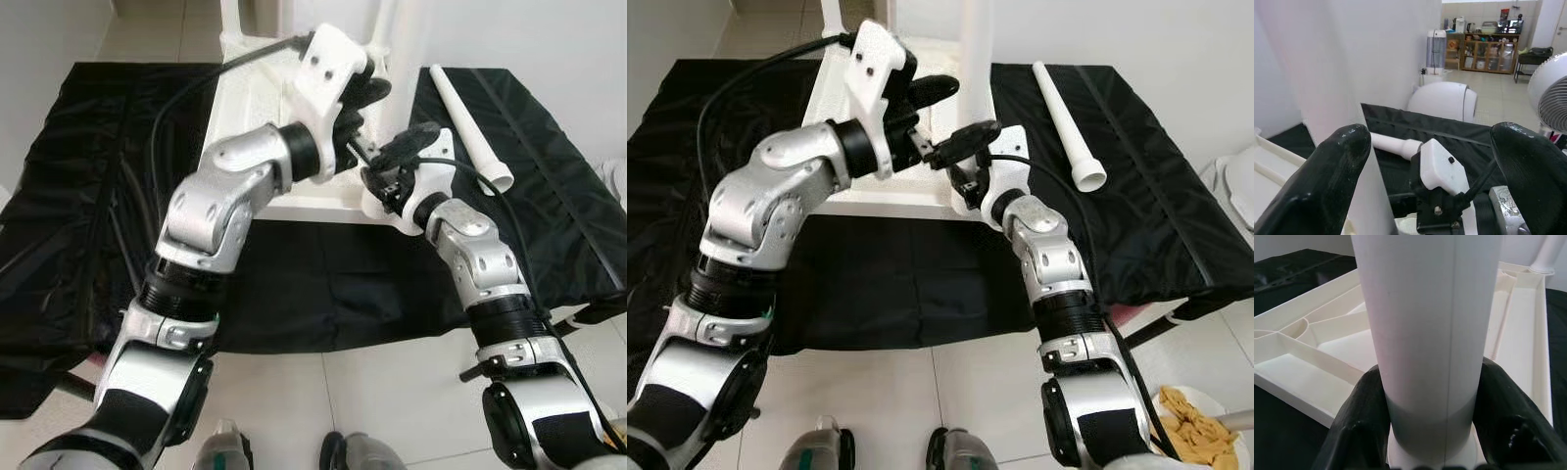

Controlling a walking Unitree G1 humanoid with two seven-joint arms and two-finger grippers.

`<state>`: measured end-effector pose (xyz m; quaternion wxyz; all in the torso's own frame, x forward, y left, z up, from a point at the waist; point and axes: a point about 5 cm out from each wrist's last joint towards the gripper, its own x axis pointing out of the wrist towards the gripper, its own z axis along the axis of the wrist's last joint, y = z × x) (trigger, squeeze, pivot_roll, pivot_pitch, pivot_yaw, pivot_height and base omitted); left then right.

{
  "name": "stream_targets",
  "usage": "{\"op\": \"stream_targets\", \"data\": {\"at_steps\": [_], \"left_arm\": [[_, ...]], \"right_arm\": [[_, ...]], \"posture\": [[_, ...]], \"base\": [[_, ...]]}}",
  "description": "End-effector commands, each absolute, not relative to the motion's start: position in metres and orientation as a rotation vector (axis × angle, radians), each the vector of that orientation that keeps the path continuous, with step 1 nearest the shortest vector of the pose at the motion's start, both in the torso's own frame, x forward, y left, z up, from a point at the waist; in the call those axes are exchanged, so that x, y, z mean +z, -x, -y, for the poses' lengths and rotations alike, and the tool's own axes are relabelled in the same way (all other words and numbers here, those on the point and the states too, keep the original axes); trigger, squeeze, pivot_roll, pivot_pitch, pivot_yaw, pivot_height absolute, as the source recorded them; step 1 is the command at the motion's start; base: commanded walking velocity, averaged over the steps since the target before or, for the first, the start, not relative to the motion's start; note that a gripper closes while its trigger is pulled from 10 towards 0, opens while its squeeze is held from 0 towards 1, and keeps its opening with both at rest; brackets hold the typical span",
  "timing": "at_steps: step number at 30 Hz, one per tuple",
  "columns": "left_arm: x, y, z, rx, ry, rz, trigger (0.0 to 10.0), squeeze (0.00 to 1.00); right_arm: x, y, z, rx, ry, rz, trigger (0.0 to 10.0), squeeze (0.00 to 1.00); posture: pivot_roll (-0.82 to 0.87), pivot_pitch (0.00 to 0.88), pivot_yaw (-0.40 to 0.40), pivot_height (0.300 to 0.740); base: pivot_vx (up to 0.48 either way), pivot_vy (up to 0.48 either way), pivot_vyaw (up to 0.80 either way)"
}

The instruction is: Building children table

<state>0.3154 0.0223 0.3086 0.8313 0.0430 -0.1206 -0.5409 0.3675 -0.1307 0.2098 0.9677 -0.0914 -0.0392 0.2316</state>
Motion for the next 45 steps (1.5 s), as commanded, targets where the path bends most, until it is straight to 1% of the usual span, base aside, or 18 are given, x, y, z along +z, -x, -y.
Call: {"op": "stream_targets", "data": {"at_steps": [1,2,4,20,25,28,33,40,45], "left_arm": [[0.306,-0.324,-0.021,-1.075,-0.101,0.203,10.0,0.00],[0.306,-0.324,-0.021,-1.075,-0.101,0.203,10.0,0.00],[0.306,-0.333,-0.024,-1.015,-0.115,0.183,10.0,0.00],[0.314,-0.351,-0.040,-0.893,-0.123,0.141,10.0,0.00],[0.319,-0.357,-0.046,-0.864,-0.071,0.116,10.0,0.00],[0.323,-0.358,-0.045,-0.866,-0.040,0.117,10.0,0.00],[0.336,-0.356,-0.036,-0.923,0.042,0.135,10.0,0.00],[0.340,-0.356,-0.034,-0.936,0.064,0.137,10.0,0.00],[0.356,-0.352,-0.023,-1.002,0.122,0.146,10.0,0.00]], "right_arm": [[0.212,-0.369,0.133,0.472,0.211,0.082,10.0,0.00],[0.212,-0.369,0.133,0.472,0.211,0.082,10.0,0.00],[0.214,-0.371,0.135,0.471,0.209,0.087,10.0,0.00],[0.220,-0.375,0.135,0.456,0.178,0.126,10.0,0.00],[0.218,-0.372,0.133,0.499,0.181,0.134,10.0,0.00],[0.216,-0.370,0.130,0.529,0.191,0.129,10.0,0.00],[0.211,-0.366,0.124,0.588,0.217,0.116,10.0,0.00],[0.210,-0.366,0.124,0.598,0.222,0.114,10.0,0.00],[0.208,-0.365,0.124,0.614,0.249,0.104,10.0,0.00]], "posture": [[0.09,0.055,-0.057,0.740],[0.09,0.055,-0.057,0.740],[0.09,0.052,-0.053,0.740],[0.09,0.048,-0.049,0.740],[0.09,0.049,-0.048,0.740],[0.09,0.048,-0.048,0.740],[0.09,0.043,-0.049,0.740],[0.08,0.040,-0.051,0.740],[0.08,0.026,-0.051,0.740]], "base": [[0.000,0.000,0.00],[0.000,0.000,0.00],[0.000,0.000,0.00],[0.000,0.000,0.00],[0.000,0.000,0.00],[0.000,0.000,0.00],[0.000,0.000,0.00],[0.000,0.000,0.00],[0.000,0.000,0.00]]}}
